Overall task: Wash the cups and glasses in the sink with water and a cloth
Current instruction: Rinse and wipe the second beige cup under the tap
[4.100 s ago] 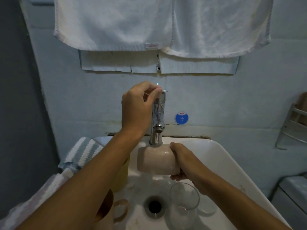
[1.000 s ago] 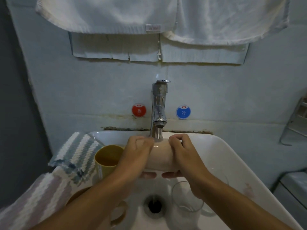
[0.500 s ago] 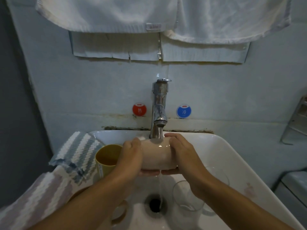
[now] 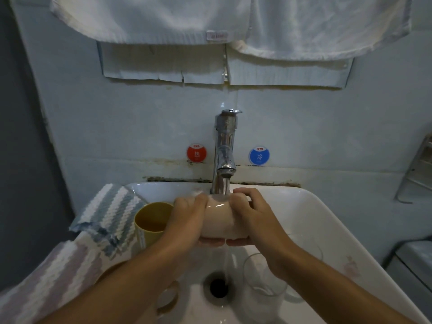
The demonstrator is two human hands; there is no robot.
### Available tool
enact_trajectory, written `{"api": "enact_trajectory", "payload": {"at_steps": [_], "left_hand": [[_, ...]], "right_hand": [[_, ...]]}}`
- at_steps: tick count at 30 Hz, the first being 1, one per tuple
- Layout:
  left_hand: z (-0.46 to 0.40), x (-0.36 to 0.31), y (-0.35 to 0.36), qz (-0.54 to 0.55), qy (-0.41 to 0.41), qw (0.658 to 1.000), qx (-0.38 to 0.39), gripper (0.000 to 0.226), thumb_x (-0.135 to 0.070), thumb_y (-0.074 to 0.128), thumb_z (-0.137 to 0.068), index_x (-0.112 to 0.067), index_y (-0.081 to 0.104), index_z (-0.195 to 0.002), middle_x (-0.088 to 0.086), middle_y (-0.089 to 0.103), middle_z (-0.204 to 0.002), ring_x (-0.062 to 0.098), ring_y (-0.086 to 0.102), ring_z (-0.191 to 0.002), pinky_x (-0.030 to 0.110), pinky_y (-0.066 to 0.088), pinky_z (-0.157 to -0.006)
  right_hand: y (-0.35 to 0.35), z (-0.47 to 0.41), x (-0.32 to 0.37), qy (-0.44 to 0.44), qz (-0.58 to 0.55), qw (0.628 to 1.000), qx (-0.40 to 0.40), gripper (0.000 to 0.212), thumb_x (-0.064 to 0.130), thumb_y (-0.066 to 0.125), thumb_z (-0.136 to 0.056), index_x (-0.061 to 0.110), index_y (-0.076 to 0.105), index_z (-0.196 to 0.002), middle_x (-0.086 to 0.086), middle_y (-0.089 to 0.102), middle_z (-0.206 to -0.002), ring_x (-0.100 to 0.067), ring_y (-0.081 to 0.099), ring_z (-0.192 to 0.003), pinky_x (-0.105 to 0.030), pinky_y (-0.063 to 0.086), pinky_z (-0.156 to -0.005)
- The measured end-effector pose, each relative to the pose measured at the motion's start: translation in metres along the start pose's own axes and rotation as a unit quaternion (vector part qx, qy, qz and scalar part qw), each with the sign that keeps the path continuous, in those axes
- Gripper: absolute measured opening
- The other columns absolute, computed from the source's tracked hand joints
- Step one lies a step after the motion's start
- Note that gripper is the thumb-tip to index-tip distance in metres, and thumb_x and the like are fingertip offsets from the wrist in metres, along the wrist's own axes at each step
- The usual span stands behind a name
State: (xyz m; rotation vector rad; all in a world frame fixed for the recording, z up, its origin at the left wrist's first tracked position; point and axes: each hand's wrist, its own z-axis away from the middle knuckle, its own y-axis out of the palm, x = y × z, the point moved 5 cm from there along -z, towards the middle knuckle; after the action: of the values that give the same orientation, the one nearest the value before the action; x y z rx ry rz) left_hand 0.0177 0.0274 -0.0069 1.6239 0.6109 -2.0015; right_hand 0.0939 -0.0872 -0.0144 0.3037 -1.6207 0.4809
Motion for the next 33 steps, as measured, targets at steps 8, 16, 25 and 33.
{"api": "enact_trajectory", "payload": {"at_steps": [8,16,25,33], "left_hand": [[0.006,-0.003,0.004,-0.002,0.057,0.998,0.038,0.049,-0.036,0.068,-0.088,-0.023,0.044,-0.129,0.008,0.048,-0.118,0.029,0.058,-0.101,0.044,0.063,-0.066],[-0.008,-0.001,0.003,-0.035,0.080,0.996,-0.004,0.020,-0.035,0.044,-0.102,-0.029,0.049,-0.121,0.002,0.049,-0.103,0.019,0.054,-0.086,0.031,0.058,-0.060],[0.001,0.004,0.009,-0.020,0.038,0.998,0.045,0.048,-0.041,0.063,-0.089,-0.022,0.042,-0.128,0.001,0.047,-0.107,0.021,0.056,-0.092,0.043,0.062,-0.074],[0.001,0.005,0.013,-0.067,0.067,0.992,0.083,0.041,-0.033,0.065,-0.090,-0.029,0.042,-0.124,0.005,0.043,-0.126,0.024,0.056,-0.105,0.037,0.062,-0.074]], "right_hand": [[-0.002,0.001,-0.003,0.016,-0.016,0.999,-0.033,0.028,0.042,0.058,-0.095,0.033,0.046,-0.119,0.010,0.048,-0.106,-0.016,0.055,-0.093,-0.026,0.060,-0.059],[-0.001,0.001,-0.001,0.023,-0.013,0.999,-0.020,0.035,0.037,0.059,-0.095,0.030,0.044,-0.126,0.001,0.049,-0.116,-0.019,0.055,-0.099,-0.032,0.061,-0.068],[-0.004,0.001,-0.003,0.030,-0.017,0.999,-0.035,0.031,0.038,0.051,-0.099,0.029,0.041,-0.127,0.003,0.048,-0.112,-0.020,0.056,-0.098,-0.031,0.061,-0.067],[-0.005,0.001,-0.007,0.034,-0.004,0.999,-0.015,0.028,0.040,0.047,-0.100,0.034,0.040,-0.126,0.010,0.047,-0.105,-0.016,0.054,-0.093,-0.024,0.057,-0.056]]}}
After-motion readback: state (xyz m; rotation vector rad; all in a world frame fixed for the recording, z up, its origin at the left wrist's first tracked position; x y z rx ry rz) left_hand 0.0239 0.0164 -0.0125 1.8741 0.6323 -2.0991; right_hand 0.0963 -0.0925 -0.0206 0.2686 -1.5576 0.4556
